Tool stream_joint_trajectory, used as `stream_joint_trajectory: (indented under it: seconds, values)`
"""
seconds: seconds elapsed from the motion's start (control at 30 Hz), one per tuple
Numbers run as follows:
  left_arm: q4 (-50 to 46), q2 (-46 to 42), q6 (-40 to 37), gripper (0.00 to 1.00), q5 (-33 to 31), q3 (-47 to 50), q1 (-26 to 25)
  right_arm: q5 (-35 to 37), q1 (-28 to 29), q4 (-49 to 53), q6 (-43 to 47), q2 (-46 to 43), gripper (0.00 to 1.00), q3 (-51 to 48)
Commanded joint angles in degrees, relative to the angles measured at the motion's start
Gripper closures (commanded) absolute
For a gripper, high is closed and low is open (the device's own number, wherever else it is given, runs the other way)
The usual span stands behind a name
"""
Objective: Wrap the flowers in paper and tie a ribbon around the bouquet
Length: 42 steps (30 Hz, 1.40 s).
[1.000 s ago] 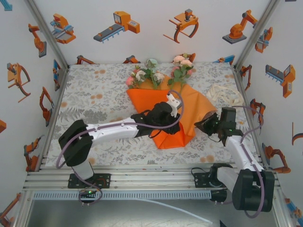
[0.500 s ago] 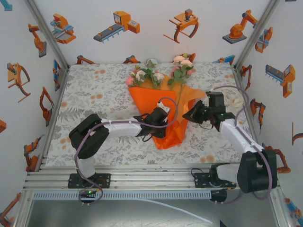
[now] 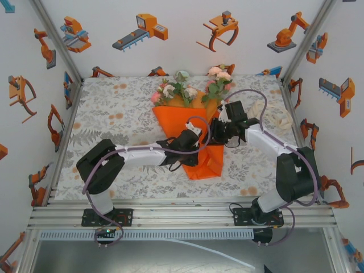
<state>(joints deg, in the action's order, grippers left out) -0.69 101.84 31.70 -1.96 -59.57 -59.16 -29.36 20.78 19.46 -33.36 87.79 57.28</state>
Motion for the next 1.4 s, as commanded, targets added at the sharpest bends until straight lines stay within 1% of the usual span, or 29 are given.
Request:
stream_joint_trajectory:
  seconds: [0.0,0.07,0.13,0.27,0.33,0.4,0.47,0.53,0.63,0.73,0.83,0.9,1.0,1.07,1.2,1.3,1.37]
  values:
    - [0.22,-5.09,3.32,0.75,-1.69,1.71,0.86,-0.31,0.05,0.14,1.58,1.54,0.79,-0.73]
    - [0.85,-8.35,5.92,0.74,-2.45,3.34,1.53,0.18,0.12,-0.51,1.58,1.53,0.84,-1.54]
    - [1.35,-11.39,9.92,0.72,-2.44,4.62,3.52,0.28,0.14,-2.41,1.55,0.95,0.85,-2.8]
    - [3.85,-13.24,15.18,0.69,3.42,3.92,9.31,-0.53,0.22,-3.68,2.24,0.99,0.86,-3.49]
    - [6.16,-11.78,16.35,0.62,7.88,1.61,12.0,-1.57,0.24,-4.61,2.45,1.32,0.88,-3.74]
    - [7.45,-9.45,15.62,0.57,13.24,-2.15,13.53,-2.51,0.32,-5.62,2.44,1.81,0.88,-4.15]
    - [7.98,-7.2,15.41,0.55,16.34,-5.68,13.98,-2.63,0.46,-5.83,2.44,2.1,0.88,-4.18]
    - [11.8,-5.28,14.71,0.52,19.78,-7.34,13.89,-2.47,0.47,-5.81,2.47,2.21,0.89,-4.3]
    - [16.27,-2.63,13.3,0.48,20.84,-8.21,13.96,-2.36,0.49,-6.1,2.37,2.21,0.89,-4.3]
    - [17.19,1.3,11.1,0.46,22.01,-11.21,14.07,-2.45,0.48,-6.02,2.28,2.46,0.89,-3.95]
    - [18.46,5.21,9.53,0.46,23.01,-13.7,14.05,-2.56,0.43,-5.8,2.25,2.48,0.89,-3.59]
    - [15.5,7.62,9.05,0.46,21.18,-16.02,14.41,-2.71,0.45,-5.65,2.4,2.56,0.89,-3.44]
    - [15.81,9.78,9.33,0.47,19.63,-17.02,14.84,-3.24,0.52,-5.73,2.47,2.56,0.89,-3.4]
    - [15.58,11.25,9.51,0.5,19.79,-18.54,15.11,-3.88,0.75,-5.75,2.69,2.65,0.89,-3.31]
    - [15.0,14.11,10.77,0.59,20.51,-20.97,15.17,-4.74,1.02,-5.35,3.28,2.5,0.88,-3.1]
    - [16.14,14.44,11.35,0.62,19.96,-19.62,15.51,-3.93,1.07,-4.62,3.44,1.89,0.89,-3.09]
    - [18.52,13.73,11.73,0.63,20.63,-17.35,16.12,-2.59,1.0,-3.94,3.62,1.39,0.89,-3.05]
